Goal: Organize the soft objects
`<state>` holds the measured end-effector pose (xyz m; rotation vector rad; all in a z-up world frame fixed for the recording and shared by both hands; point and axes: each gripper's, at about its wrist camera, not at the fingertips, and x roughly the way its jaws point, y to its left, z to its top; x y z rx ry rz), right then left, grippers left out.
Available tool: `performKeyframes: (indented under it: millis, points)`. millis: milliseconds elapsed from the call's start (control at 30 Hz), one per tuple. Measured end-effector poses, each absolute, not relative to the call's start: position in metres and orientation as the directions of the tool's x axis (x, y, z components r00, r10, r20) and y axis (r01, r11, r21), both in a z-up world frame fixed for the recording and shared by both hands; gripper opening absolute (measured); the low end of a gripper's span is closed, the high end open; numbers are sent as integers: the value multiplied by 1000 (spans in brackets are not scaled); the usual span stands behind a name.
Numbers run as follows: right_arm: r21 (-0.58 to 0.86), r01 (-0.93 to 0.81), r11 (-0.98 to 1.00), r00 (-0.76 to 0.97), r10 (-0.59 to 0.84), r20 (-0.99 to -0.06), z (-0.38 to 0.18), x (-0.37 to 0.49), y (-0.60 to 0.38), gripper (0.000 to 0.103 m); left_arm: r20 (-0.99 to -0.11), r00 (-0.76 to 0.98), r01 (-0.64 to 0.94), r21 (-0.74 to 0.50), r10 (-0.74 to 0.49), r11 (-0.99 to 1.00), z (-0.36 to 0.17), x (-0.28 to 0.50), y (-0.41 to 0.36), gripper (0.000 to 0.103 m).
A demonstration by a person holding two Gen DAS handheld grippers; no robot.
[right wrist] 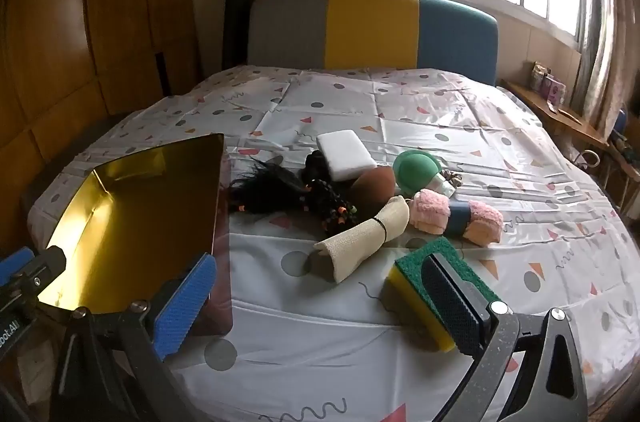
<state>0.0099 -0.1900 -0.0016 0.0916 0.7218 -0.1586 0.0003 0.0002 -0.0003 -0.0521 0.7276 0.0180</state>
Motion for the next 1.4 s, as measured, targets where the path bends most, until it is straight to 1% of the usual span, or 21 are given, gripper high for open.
performKeyframes:
  millis: [100,133,467,1000,1400]
  points:
    - [26,173,985,746,-114,-656,-1,10,-189,103,-672,740,-38,-26,11,999,-2,1,-3,53]
    - [26,173,985,746,-114,-656,-1,10,-188,103,-672,740,-39,-49,-4,998,-1,1,-1,53]
    - [0,158,987,746,-120,-655,-1,13,-180,103,-676,737,-43,-49,-1,998,-8,3,3,53]
    - [6,159,987,750,-117,-651,2,10,-183,103,-673,739,-46,-41,7,998,-6,2,3,53]
    - [6,160,987,746,-117,-656,0,10,-184,103,-688,725,-45,-37,8,998,-9,5,4,53]
